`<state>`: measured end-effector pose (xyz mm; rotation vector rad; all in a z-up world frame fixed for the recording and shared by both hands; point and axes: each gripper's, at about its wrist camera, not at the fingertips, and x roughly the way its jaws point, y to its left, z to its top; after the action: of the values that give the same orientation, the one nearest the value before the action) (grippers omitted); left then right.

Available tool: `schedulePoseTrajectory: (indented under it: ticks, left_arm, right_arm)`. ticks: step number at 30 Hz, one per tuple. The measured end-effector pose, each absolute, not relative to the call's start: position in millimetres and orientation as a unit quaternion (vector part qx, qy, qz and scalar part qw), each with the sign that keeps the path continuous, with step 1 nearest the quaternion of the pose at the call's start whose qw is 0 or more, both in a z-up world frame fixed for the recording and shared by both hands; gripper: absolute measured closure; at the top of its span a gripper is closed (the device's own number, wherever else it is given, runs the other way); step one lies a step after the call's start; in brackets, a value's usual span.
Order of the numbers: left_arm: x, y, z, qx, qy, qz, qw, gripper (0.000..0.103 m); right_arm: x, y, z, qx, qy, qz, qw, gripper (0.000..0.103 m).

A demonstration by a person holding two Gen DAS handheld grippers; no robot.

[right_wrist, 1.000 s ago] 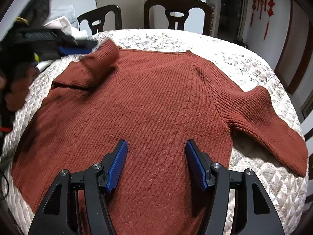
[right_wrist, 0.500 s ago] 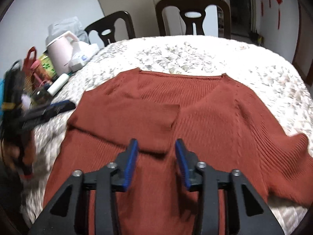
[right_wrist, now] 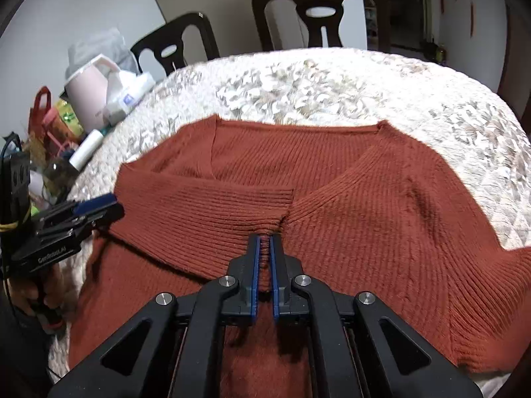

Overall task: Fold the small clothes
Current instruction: 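Grasp the other sleeve with the right tool and lift it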

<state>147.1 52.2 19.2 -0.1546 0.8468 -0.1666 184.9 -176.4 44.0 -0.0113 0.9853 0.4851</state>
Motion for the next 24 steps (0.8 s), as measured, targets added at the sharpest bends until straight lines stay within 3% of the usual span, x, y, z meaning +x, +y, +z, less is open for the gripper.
schedulePoseTrajectory:
  ticks: [4,6,11,13,15,24]
  left_arm:
    - [143.4,47.6,16.5,-0.057,0.414,-0.078,0.905,0.064]
    - [146.6,45.3,9.8,-0.052,0.426,-0.072,0.900,0.064]
    - [133.8,42.0,20.6,-0.045,0.421,-0.068,0.904,0.064]
    - [124.4,42.2,24.5,-0.042,0.420,-0.065,0.904,0.064]
    - [115.8,42.5,26.6,-0.050,0.419,-0.068,0.904,0.064]
    - [80.4,22.7,27.3,-0.060,0.412,-0.082,0.905,0.051]
  right_arm:
    - [177.0,-174.4,47.1,-0.014,0.457,0.236,0.858,0.087]
    - [181.4,-167.9,32.1,-0.034,0.483,0.233,0.843,0.087]
    - [163.9,-183.4,45.8,-0.025,0.464,0.231,0.855,0.084]
    - [148.8,-198.0,52.9,-0.015,0.456,0.233,0.859,0.069]
    - [137.7,-211.7,55.1,-0.002,0.453,0.226,0.862,0.061]
    - [104.1,-308.5,45.9,0.085,0.459,0.133,0.874,0.060]
